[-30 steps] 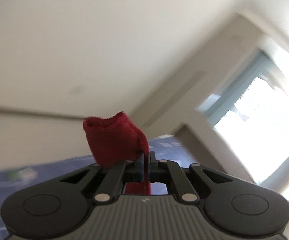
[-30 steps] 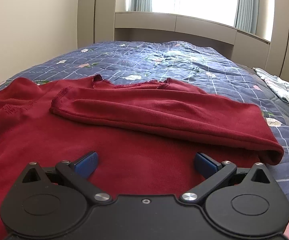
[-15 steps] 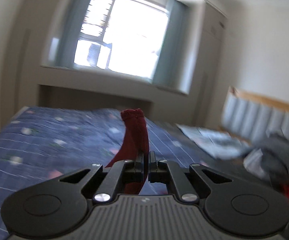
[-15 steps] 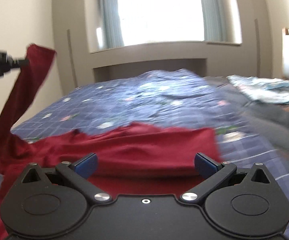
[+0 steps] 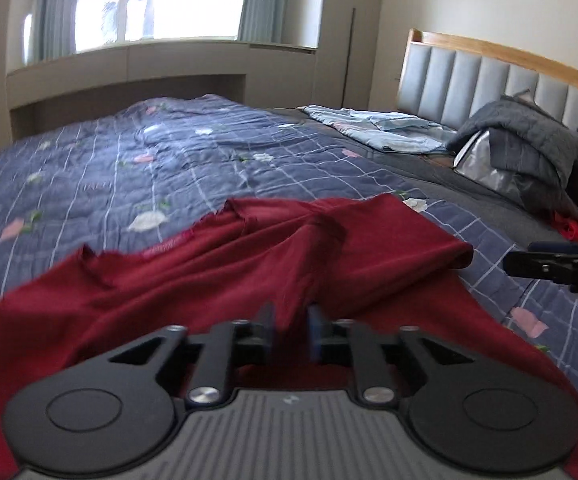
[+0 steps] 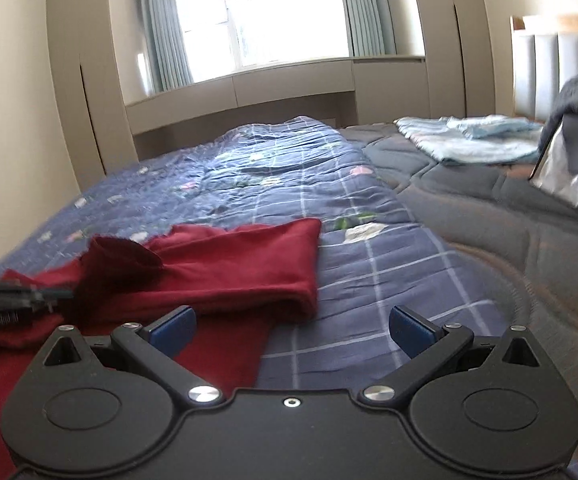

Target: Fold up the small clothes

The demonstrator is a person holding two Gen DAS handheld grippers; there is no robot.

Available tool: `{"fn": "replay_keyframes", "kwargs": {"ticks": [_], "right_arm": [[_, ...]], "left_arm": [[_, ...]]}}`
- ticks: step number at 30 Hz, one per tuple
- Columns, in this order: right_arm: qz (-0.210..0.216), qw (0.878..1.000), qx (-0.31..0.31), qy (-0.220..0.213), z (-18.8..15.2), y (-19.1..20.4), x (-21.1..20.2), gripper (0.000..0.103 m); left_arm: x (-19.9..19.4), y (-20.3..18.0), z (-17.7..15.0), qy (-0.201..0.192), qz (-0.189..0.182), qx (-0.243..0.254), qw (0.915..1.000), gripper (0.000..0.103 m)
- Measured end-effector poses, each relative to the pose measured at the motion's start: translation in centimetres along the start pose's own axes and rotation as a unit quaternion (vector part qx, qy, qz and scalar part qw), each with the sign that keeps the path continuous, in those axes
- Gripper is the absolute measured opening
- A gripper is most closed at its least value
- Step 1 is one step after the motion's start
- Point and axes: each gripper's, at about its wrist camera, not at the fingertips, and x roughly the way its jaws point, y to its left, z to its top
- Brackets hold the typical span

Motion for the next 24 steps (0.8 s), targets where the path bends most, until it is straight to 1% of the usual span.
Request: {"fn": "replay_keyframes", "kwargs": {"ticks": [1,2,3,5,6,8,9,10,11,13,14,17,18,19,20,21,22,23,24], "right_arm": [[0.007,1.0,0.006,0.002,0.2,0.3,0.3,0.103],[0.017,1.0,0.011,0.003,0.2,0.5,0.5,0.103],[0.032,0.999,0.012,0.007,0.4,0.9,0.9,0.103],[0.063,0.998,0.012,0.018,0.9,2.0,1.7,0.102],[0.078,0.997,0.013,0.026,1.2,2.5,2.3,0.102],[0.11,0.993,0.019,0.04,1.9,3.7,3.7,0.102],[0.129,0.991,0.018,0.045,2.4,4.5,4.7,0.102],[0.139,0.989,0.012,0.052,2.9,5.3,5.6,0.102],[0.146,0.988,0.003,0.057,3.3,6.1,6.7,0.101],[0.152,0.986,-0.016,0.074,4.0,7.8,9.0,0.096],[0.148,0.985,-0.02,0.087,4.2,8.5,10.1,0.094],[0.139,0.982,-0.023,0.128,4.3,10.0,13.1,0.081],[0.13,0.983,-0.023,0.13,4.2,10.3,13.5,0.071],[0.124,0.984,-0.024,0.127,4.3,10.5,13.7,0.06],[0.122,0.984,-0.023,0.127,4.4,10.7,13.8,0.052],[0.119,0.984,-0.021,0.129,4.5,10.8,13.9,0.036],[0.114,0.985,-0.019,0.131,4.6,10.8,13.9,0.028],[0.117,0.984,-0.024,0.131,4.8,11.1,13.8,0.023],[0.121,0.984,-0.033,0.126,5.0,11.2,13.6,0.011]], "left_arm": [[-1.0,0.6,0.4,-0.005,0.003,-0.01,0.9999,0.063],[-1.7,1.0,0.4,-0.009,0.006,-0.018,0.9998,0.075],[-2.6,1.4,0.2,-0.014,0.005,-0.025,0.9996,0.076],[-4.1,2.5,0.0,-0.01,0.008,-0.036,0.9993,0.081],[-5.0,3.2,-0.3,-0.008,0.015,-0.047,0.9987,0.083],[-6.6,4.9,-0.9,-0.012,0.035,-0.074,0.9966,0.094],[-7.5,5.8,-1.3,-0.015,0.048,-0.09,0.9947,0.097],[-8.4,6.9,-1.9,-0.02,0.07,-0.109,0.9913,0.103],[-9.2,7.8,-2.4,-0.026,0.095,-0.124,0.9874,0.103],[-10.5,10.0,-3.3,-0.03,0.158,-0.154,0.9749,0.103],[-11.1,11.2,-3.8,-0.028,0.19,-0.169,0.9668,0.103],[-12.3,14.7,-4.9,-0.013,0.24,-0.214,0.9469,0.103],[-12.7,15.8,-5.1,-0.01,0.251,-0.231,0.94,0.103],[-12.9,16.7,-5.5,-0.009,0.258,-0.243,0.9351,0.103],[-13.2,17.8,-5.7,-0.009,0.264,-0.259,0.9291,0.103],[-13.6,18.6,-5.9,-0.01,0.267,-0.273,0.9243,0.103],[-13.8,19.4,-6.0,-0.012,0.27,-0.287,0.9191,0.103],[-13.9,20.1,-6.1,-0.014,0.271,-0.3,0.9147,0.103],[-14.1,20.7,-6.1,-0.016,0.269,-0.31,0.9116,0.103]]}}
